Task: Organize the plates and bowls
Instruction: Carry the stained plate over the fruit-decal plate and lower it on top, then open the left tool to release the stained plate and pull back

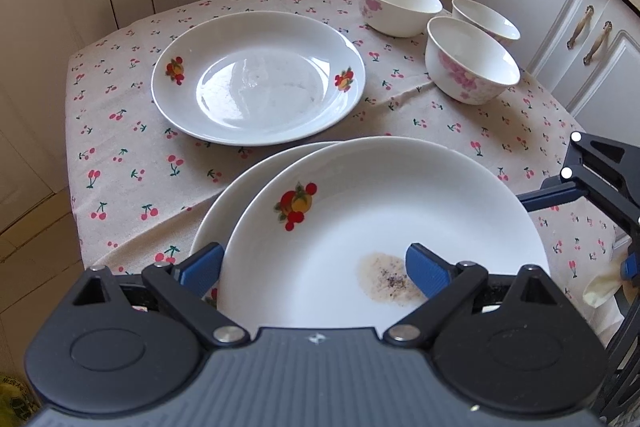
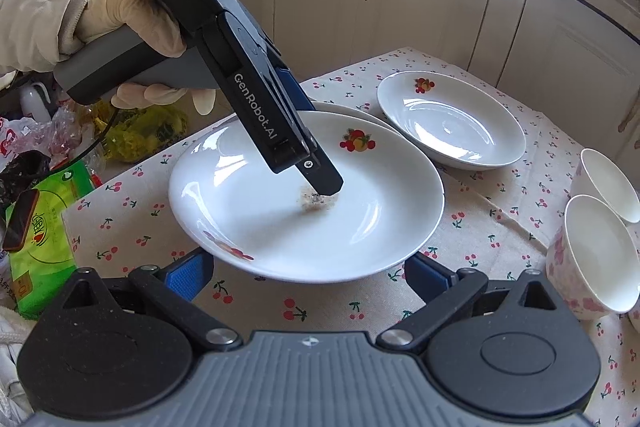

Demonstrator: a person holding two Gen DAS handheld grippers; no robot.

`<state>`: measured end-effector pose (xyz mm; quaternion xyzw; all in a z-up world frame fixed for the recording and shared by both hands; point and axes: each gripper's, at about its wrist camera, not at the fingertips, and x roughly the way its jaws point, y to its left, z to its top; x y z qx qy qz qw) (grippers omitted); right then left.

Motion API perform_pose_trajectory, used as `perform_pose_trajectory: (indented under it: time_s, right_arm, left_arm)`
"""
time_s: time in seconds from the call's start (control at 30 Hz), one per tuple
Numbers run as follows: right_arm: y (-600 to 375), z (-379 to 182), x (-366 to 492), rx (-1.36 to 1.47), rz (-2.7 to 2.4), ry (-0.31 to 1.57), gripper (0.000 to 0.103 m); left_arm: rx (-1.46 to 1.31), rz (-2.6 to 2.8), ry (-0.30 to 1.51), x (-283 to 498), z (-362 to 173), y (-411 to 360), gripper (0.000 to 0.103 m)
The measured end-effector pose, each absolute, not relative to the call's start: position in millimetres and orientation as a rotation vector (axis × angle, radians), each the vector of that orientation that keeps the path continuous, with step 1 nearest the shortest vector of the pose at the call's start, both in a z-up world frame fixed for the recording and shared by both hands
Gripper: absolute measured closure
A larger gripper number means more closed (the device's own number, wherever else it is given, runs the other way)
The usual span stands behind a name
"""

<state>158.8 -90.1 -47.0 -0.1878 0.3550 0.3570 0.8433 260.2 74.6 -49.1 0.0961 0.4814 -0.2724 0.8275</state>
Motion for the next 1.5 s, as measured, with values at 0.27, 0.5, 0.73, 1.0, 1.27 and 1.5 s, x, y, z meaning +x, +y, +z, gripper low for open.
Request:
perform_pose_trajectory:
  time_s: [0.27,0.5,0.73,1.0,1.27,1.5]
  right_arm:
    - [-87.8,-47.1,157.8,-0.398,0.737,0.75,0.0]
    - [-83.6,-47.5,154.7,-0.414,0.713,0.735,0.0]
    - [-86.1,-41.5,151.1,-0.408,0.687,0.723,0.0]
    - [-99.1,-27.3,145.4,-0.365,0.623,0.674,0.0]
    - [-121.6,-10.0,148.7,-0.351,0.597,0.621,0.0]
    - [-139.1,1.4,163.5,-0.377,0.582,0.583,0.0]
  left_arm:
    - [0.186,-0.564,0.996,256.1,-44.1,78.6,0.007]
    - [0.148,-0.563,0.951,251.6,-39.4,84.4,0.006]
    - [0.109,-0.562,0.905,241.4,-35.3,90.7,0.006]
    - [0.051,-0.561,0.801,220.1,-19.1,96.7,0.005]
    - [0.105,-0.524,0.728,206.6,3.5,93.8,0.004]
    - [0.098,-0.489,0.717,218.9,17.8,90.8,0.004]
